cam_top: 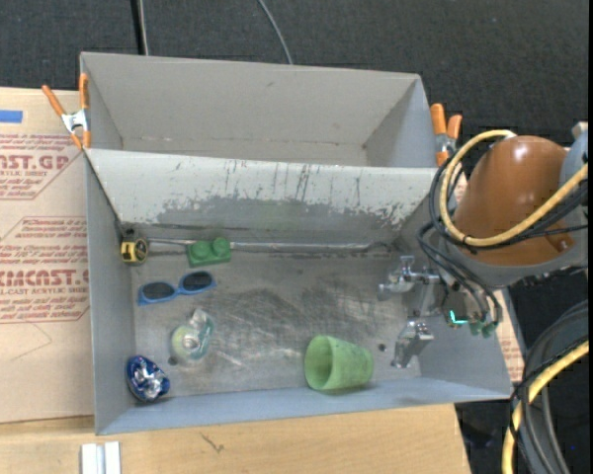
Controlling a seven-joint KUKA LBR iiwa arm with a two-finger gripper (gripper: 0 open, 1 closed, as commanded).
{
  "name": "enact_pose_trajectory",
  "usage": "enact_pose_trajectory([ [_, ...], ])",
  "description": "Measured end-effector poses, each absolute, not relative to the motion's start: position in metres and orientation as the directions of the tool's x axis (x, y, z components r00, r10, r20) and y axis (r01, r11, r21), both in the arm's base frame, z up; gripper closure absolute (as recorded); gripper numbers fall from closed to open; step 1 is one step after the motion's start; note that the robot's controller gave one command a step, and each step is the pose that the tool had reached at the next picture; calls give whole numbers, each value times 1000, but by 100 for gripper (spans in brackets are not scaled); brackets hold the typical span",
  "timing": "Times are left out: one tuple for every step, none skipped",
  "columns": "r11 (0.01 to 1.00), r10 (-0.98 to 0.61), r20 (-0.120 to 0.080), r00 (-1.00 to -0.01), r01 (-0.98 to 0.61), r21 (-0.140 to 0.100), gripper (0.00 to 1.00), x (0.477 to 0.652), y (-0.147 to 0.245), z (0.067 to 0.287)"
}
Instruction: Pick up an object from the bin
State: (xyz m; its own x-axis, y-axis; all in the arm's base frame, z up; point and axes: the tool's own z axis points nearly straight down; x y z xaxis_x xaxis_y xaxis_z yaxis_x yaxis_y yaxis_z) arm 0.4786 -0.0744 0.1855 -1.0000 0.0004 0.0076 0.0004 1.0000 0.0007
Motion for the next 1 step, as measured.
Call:
enact_pose_trajectory([
  [983, -183, -10, -983, -183, -3, 0, 483, -4, 86],
])
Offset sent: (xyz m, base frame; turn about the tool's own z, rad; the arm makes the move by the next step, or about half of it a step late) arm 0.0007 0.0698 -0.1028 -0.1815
